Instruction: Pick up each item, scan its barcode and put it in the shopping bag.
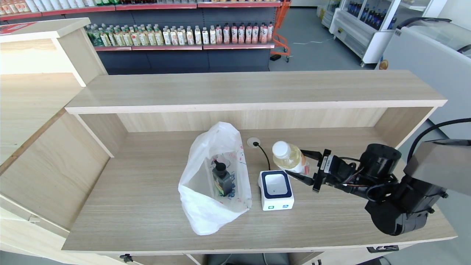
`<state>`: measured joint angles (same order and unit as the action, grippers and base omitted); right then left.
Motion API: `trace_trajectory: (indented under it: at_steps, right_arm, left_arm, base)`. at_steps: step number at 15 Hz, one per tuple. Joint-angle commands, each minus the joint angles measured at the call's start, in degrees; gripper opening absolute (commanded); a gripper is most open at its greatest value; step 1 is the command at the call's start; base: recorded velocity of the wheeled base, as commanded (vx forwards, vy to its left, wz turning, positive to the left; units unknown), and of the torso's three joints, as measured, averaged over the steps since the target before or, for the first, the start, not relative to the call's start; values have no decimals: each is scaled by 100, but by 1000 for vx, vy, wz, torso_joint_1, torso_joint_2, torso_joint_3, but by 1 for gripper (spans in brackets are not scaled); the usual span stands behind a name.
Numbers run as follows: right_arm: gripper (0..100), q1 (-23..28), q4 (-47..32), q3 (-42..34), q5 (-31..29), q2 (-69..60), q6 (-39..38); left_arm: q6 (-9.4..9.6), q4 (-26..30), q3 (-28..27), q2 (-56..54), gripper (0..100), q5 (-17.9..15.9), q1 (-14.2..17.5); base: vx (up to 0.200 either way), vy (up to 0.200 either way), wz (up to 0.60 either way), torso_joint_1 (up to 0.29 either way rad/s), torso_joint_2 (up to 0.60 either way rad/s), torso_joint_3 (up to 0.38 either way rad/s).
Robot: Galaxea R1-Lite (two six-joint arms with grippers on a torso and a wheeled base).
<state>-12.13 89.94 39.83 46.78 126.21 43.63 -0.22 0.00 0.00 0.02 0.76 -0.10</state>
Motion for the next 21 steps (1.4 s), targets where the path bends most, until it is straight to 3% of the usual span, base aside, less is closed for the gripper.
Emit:
trace_trajectory:
  at_steps: [1, 4, 21]
  right_arm:
    - [0, 79, 6, 465, 174, 334, -92]
    - [0, -167, 6, 816, 288, 510, -179]
    - [0, -202, 6, 1045, 350, 1002, -364]
  left_arm:
    - [-4, 0, 0, -2, 100, 4, 1]
    - [-4, 0, 0, -2, 100, 4, 1]
    - [-4, 0, 0, -2, 100, 4, 1]
  base:
    - [0, 0, 0, 0, 0, 0]
    - [0, 0, 0, 0, 0, 0]
    - [0, 0, 0, 0, 0, 0]
